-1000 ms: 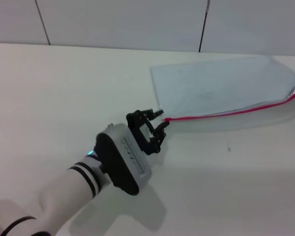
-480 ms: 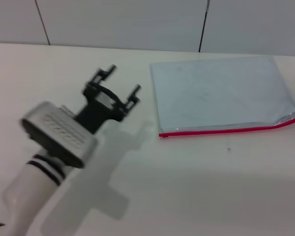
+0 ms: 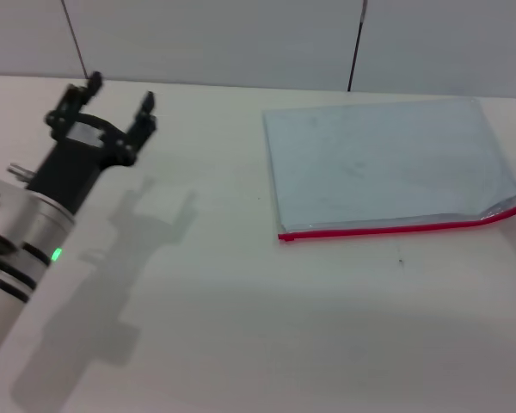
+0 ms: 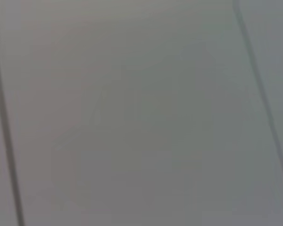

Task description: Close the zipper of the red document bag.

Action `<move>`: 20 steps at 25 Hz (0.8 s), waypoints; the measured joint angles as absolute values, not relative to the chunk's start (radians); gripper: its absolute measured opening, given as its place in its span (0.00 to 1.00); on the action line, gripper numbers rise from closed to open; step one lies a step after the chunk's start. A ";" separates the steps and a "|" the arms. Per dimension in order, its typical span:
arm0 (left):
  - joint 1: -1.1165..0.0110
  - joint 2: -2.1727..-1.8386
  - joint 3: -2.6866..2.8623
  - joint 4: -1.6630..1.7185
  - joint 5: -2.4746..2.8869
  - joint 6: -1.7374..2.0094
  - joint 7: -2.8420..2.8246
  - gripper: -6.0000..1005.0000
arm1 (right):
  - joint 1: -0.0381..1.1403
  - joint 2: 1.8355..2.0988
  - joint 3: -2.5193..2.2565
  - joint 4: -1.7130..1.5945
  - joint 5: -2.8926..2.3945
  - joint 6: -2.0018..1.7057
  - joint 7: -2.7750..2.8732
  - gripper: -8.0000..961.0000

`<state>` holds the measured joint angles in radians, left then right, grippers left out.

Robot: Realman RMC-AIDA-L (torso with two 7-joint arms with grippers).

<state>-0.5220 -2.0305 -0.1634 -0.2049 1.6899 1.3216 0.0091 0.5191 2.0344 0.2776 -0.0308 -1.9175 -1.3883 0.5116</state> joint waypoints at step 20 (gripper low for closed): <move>-0.486 -2.020 -0.164 -0.104 1.640 1.544 -0.232 0.73 | 0.491 2.037 0.326 0.100 -1.872 -1.431 0.227 0.75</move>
<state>-0.4856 -2.0201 -0.1641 -0.1040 1.6397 1.5441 -0.2319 0.4908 2.0371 0.3261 0.0998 -1.8716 -1.4314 0.2266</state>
